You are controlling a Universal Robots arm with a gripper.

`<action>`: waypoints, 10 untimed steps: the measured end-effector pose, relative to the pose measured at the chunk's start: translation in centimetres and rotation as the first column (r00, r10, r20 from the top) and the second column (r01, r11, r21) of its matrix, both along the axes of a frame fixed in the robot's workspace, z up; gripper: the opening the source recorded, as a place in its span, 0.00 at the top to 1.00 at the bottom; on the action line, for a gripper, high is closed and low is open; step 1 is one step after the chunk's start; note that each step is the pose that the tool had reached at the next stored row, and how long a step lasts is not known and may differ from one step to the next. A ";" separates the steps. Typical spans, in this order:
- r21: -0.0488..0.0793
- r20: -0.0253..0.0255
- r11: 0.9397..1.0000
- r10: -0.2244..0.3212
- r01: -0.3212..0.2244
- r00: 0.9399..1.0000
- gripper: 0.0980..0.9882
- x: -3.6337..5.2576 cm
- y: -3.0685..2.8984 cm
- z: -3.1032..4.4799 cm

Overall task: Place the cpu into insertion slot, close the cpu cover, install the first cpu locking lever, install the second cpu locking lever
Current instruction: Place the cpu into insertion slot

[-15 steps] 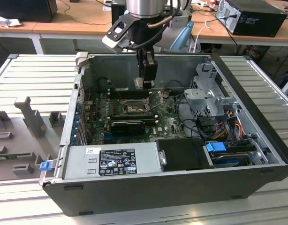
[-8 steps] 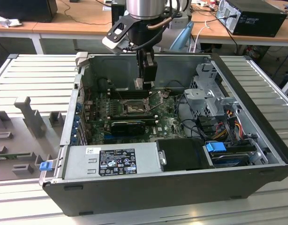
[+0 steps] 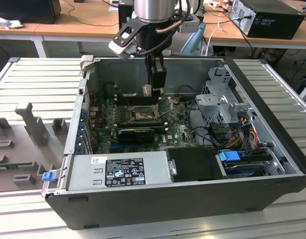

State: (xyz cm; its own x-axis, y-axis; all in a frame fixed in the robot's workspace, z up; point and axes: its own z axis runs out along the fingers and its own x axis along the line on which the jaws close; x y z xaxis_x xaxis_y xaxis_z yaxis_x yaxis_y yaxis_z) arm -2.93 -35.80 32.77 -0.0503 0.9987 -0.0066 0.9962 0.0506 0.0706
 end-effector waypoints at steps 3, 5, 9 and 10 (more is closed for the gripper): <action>0.000 0.000 1.000 -0.004 0.004 1.000 0.52 0.00 0.00 -0.21; 0.000 0.000 1.000 -0.005 0.005 1.000 0.52 0.00 0.00 -0.30; 0.000 0.000 1.000 -0.009 0.009 1.000 0.52 0.00 0.00 -0.62; 0.000 0.000 1.000 -0.011 0.011 1.000 0.52 0.00 0.00 -0.71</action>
